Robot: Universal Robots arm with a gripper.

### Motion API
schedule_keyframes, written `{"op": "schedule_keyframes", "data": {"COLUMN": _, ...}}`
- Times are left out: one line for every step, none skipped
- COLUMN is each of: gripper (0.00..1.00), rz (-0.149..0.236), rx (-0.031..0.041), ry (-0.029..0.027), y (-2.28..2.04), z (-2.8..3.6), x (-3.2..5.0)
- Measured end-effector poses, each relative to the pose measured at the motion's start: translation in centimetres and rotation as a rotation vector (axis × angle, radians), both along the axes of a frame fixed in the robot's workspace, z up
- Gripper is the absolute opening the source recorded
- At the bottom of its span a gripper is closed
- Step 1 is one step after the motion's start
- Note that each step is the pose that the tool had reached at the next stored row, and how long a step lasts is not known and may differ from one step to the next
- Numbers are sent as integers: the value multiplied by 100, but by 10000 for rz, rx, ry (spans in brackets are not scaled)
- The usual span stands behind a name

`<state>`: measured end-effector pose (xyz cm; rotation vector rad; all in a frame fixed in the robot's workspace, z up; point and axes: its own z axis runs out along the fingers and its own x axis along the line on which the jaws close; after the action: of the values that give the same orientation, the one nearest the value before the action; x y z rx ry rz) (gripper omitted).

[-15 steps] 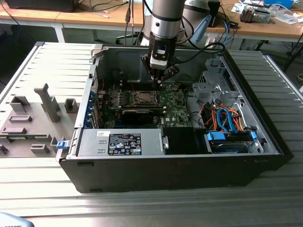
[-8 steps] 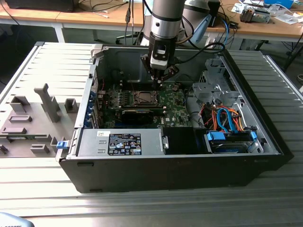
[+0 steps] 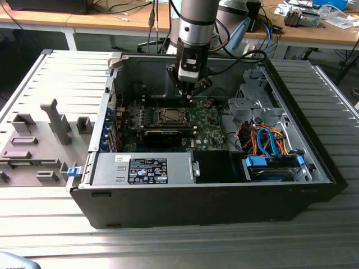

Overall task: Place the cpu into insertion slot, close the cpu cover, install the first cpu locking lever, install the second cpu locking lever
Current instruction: 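Install the first cpu locking lever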

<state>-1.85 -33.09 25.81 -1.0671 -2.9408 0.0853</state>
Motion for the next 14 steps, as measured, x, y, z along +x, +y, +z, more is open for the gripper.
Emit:
{"op": "schedule_keyframes", "data": {"gripper": 11, "rz": 12, "rx": 0, "ry": 0, "y": 0, "z": 0, "x": 0}}
{"op": "schedule_keyframes", "data": {"gripper": 11, "rz": 19, "rx": 0, "ry": 0, "y": 0, "z": 0, "x": 0}}
{"op": "schedule_keyframes", "data": {"gripper": 11, "rz": 25, "rx": 0, "ry": 0, "y": 0, "z": 0, "x": 0}}
{"op": "schedule_keyframes", "data": {"gripper": 11, "rz": 31, "rx": 0, "ry": 0, "y": 0, "z": 0, "x": 0}}
{"op": "schedule_keyframes", "data": {"gripper": 11, "rz": 35, "rx": 0, "ry": 0, "y": 0, "z": 0, "x": 0}}
{"op": "schedule_keyframes", "data": {"gripper": 11, "rz": 46, "rx": 0, "ry": -1, "y": 0, "z": 0, "x": 0}}
{"op": "schedule_keyframes", "data": {"gripper": 11, "rz": 51, "rx": 1, "ry": -1, "y": 0, "z": 0, "x": 0}}
{"op": "schedule_keyframes", "data": {"gripper": 11, "rz": 57, "rx": 0, "ry": 0, "y": 0, "z": 0, "x": 0}}
{"op": "schedule_keyframes", "data": {"gripper": 11, "rz": 66, "rx": 0, "ry": -1, "y": 0, "z": 0, "x": 0}}
{"op": "schedule_keyframes", "data": {"gripper": 11, "rz": 76, "rx": 0, "ry": -1, "y": 0, "z": 0, "x": 0}}
{"op": "schedule_keyframes", "data": {"gripper": 11, "rz": 82, "rx": 0, "ry": -1, "y": 0, "z": 0, "x": 0}}
{"op": "schedule_keyframes", "data": {"gripper": 11, "rz": 93, "rx": 0, "ry": 0, "y": 0, "z": 0, "x": 0}}
{"op": "schedule_keyframes", "data": {"gripper": 11, "rz": 100, "rx": 0, "ry": 0, "y": 0, "z": 0, "x": 0}}
{"op": "schedule_keyframes", "data": {"gripper": 11, "rz": 105, "rx": 0, "ry": -1, "y": 0, "z": 0, "x": 0}}
